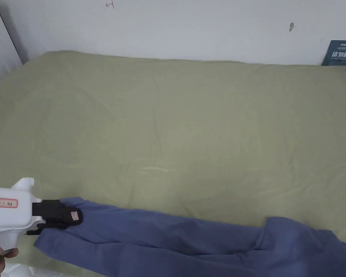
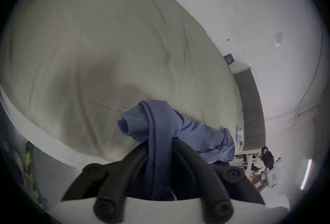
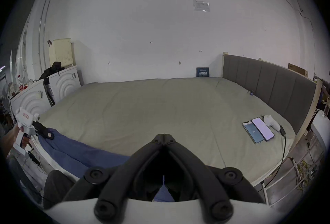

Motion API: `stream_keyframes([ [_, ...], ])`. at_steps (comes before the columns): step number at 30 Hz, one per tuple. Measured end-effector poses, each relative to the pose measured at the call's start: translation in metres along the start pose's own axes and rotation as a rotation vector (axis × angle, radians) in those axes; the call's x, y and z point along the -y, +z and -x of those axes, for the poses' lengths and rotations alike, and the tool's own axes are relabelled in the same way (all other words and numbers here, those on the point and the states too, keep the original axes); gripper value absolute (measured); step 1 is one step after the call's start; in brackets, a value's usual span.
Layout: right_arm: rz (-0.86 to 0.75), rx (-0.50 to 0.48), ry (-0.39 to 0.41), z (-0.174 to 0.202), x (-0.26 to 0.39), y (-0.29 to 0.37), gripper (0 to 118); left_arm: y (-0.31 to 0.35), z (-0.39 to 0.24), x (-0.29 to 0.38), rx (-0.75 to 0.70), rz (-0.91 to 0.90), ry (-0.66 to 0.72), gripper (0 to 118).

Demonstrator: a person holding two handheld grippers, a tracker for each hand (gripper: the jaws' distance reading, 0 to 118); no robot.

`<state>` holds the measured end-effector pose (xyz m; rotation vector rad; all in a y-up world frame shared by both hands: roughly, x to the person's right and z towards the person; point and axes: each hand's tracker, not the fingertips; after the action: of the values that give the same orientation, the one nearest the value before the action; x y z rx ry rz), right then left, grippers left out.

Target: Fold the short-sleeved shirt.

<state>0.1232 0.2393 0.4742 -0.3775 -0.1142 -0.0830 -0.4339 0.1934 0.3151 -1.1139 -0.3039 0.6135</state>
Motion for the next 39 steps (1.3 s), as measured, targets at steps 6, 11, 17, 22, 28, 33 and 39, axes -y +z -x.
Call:
stream_keyframes([
  [6,-0.018,-0.013,-0.011,-0.004,0.001,0.008,0,-0.020,-0.097,0.008,0.001,-0.016,-0.087,6],
  [11,-0.017,-0.022,-0.063,-0.014,0.002,0.016,0,-0.070,-0.174,0.033,-0.026,0.057,-0.201,6],
  [17,-0.005,-0.010,-0.072,-0.024,0.010,0.017,0,-0.168,-0.233,0.078,-0.114,0.102,-0.399,16],
  [22,0.028,0.012,-0.089,-0.035,0.016,0.016,0,-0.239,-0.251,0.117,-0.087,0.213,-0.536,111],
  [28,0.055,0.020,-0.109,-0.039,0.022,0.012,0,-0.215,-0.239,0.107,-0.022,0.167,-0.482,110],
  [33,0.066,-0.007,-0.099,-0.031,0.022,0.005,0,-0.162,-0.203,0.079,0.018,0.046,-0.405,0],
  [39,0.079,-0.026,-0.082,-0.025,0.021,-0.001,0,-0.171,-0.163,0.057,0.075,0.106,-0.307,0],
])
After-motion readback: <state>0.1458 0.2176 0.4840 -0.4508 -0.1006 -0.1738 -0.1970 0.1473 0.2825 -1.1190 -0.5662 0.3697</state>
